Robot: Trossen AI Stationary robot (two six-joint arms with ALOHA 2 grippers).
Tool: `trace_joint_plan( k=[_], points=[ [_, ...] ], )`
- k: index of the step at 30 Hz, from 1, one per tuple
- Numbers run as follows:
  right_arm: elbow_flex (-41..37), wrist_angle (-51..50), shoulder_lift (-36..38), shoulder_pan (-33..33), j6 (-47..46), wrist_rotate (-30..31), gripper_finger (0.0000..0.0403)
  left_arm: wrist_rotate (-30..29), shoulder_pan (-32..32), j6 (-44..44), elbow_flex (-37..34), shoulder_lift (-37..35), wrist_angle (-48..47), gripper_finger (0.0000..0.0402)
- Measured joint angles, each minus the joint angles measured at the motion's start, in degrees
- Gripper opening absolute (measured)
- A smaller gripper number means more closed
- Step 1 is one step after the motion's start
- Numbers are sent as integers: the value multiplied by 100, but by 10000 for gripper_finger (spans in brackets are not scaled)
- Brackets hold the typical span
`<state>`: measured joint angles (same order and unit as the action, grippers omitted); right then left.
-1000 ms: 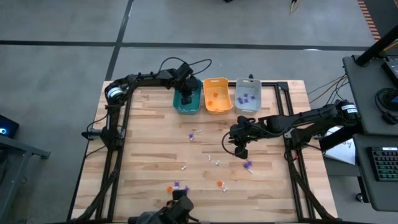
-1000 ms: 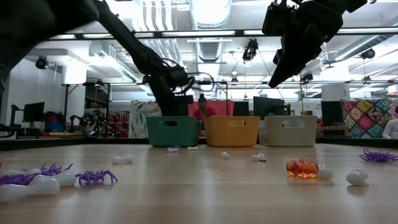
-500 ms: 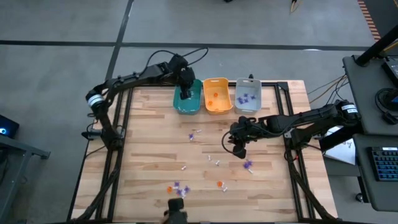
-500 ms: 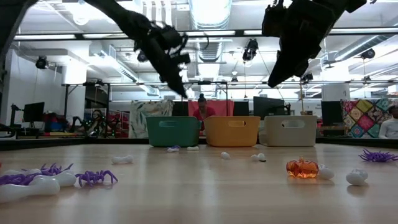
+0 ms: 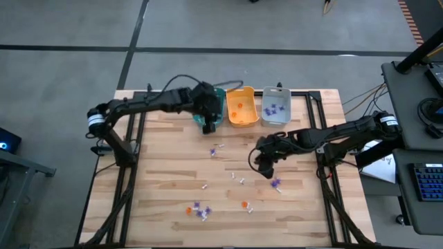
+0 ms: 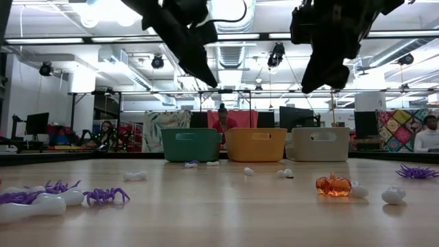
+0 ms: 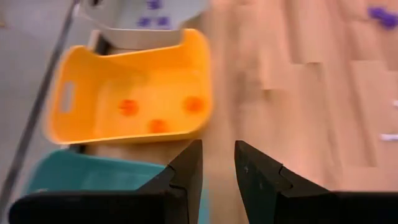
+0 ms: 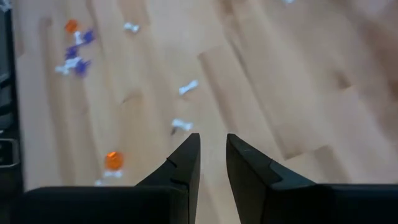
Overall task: Sort Halloween decoration
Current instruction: Put the purple spider toy into the gray bin
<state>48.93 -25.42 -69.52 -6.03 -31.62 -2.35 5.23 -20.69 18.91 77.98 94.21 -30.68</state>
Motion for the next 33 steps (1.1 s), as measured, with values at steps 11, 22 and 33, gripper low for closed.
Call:
trace_joint_plan(
  k=[11,22,33],
  points=[
    [0,-733,0,-491,-941,-463,68,-519,1065,-1011,-1503,-986,1193,76],
    [-28,-2644,0,-901,-2570,-518,68,-1092,2120,-2134,-3049,-2002,3148,76],
    [-57,-2760,-455,-1626,-2672,-421,68,-1287,2468,-2416,-3478,-1965,4106,76]
  ],
)
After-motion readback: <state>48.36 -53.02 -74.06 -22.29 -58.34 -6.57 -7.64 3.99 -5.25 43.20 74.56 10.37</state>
